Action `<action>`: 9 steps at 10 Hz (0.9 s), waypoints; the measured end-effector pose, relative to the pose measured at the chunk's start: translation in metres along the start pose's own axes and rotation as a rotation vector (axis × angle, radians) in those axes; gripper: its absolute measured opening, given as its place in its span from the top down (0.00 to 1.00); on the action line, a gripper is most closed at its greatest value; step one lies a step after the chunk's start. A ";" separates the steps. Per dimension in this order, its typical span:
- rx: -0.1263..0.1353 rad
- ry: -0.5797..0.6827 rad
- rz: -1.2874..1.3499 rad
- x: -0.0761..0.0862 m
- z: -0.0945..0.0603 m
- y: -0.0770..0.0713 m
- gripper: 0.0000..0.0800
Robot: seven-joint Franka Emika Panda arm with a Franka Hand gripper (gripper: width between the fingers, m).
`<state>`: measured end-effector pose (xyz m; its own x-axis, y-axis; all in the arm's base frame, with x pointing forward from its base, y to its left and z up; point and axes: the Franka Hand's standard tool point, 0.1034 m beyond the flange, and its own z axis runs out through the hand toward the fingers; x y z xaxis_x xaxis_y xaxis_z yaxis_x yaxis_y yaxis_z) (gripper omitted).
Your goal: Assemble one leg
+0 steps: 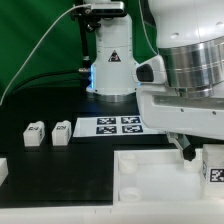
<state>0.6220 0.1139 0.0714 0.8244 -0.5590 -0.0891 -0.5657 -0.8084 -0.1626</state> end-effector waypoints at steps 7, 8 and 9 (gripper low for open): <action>-0.058 0.002 -0.175 0.001 -0.001 -0.001 0.61; -0.058 0.004 -0.071 0.000 -0.001 -0.001 0.63; -0.054 0.006 0.064 0.001 -0.001 -0.001 0.63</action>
Offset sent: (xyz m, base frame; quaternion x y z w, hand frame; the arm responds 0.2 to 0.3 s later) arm 0.0000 0.0000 0.0000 0.0000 0.0000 0.0899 0.9960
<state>0.6233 0.1143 0.0730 0.7867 -0.6105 -0.0917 -0.6173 -0.7798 -0.1039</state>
